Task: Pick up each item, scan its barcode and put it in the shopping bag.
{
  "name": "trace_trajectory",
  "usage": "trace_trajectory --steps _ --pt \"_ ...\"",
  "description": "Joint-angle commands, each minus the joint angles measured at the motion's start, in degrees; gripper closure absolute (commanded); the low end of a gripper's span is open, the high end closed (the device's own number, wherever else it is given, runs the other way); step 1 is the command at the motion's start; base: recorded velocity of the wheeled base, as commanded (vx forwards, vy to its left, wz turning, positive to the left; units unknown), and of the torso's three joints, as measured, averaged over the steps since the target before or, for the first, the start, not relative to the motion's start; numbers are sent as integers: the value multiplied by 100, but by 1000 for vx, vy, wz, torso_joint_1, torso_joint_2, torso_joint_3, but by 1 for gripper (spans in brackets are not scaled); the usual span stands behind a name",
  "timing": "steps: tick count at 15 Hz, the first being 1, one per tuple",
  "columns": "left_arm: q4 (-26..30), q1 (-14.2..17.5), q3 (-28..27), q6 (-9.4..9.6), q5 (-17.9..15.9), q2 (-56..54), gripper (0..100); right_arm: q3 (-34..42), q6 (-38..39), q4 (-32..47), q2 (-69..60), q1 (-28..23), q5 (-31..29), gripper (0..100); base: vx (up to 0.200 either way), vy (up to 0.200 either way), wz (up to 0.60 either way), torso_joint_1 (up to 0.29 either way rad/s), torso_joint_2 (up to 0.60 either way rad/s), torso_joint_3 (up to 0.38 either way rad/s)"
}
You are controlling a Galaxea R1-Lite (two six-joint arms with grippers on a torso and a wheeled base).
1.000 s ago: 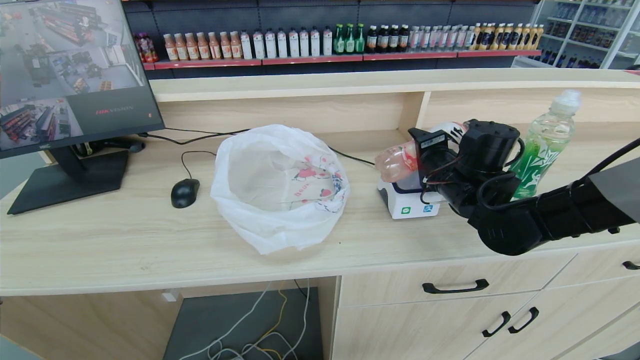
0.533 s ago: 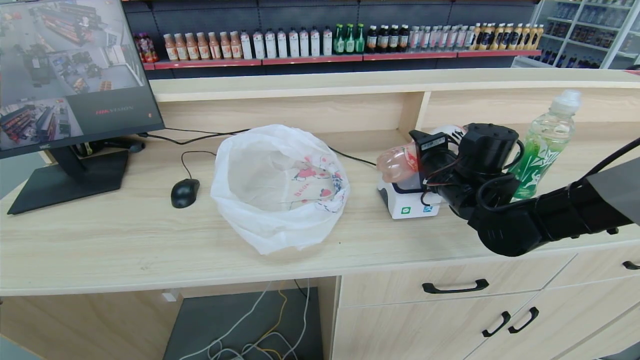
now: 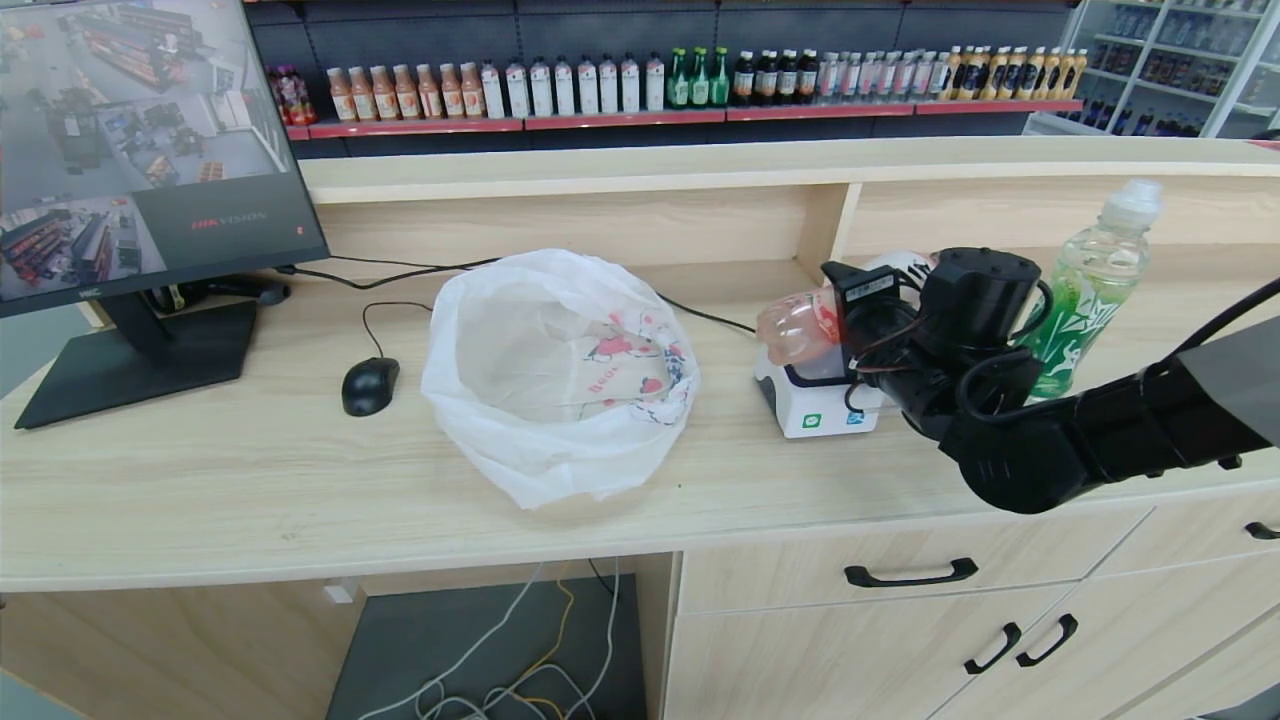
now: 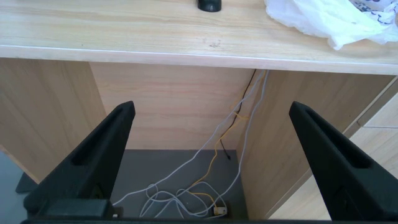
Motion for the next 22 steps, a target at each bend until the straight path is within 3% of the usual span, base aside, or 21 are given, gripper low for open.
trace_trajectory --steps 1,13,17,22 --pt "0 1 0 -2 2 0 0 -5 -9 -4 -86 3 1 100 0 0 0 0 0 0" --pt "0 1 0 -2 2 0 0 30 -62 163 -596 29 1 100 0 0 0 0 0 0" --pt "0 1 0 -2 2 0 0 30 -528 198 -807 29 1 100 0 0 0 0 0 0" --pt "0 1 0 -2 2 0 0 -14 -1635 163 -1044 47 -16 100 0 0 0 0 0 0"
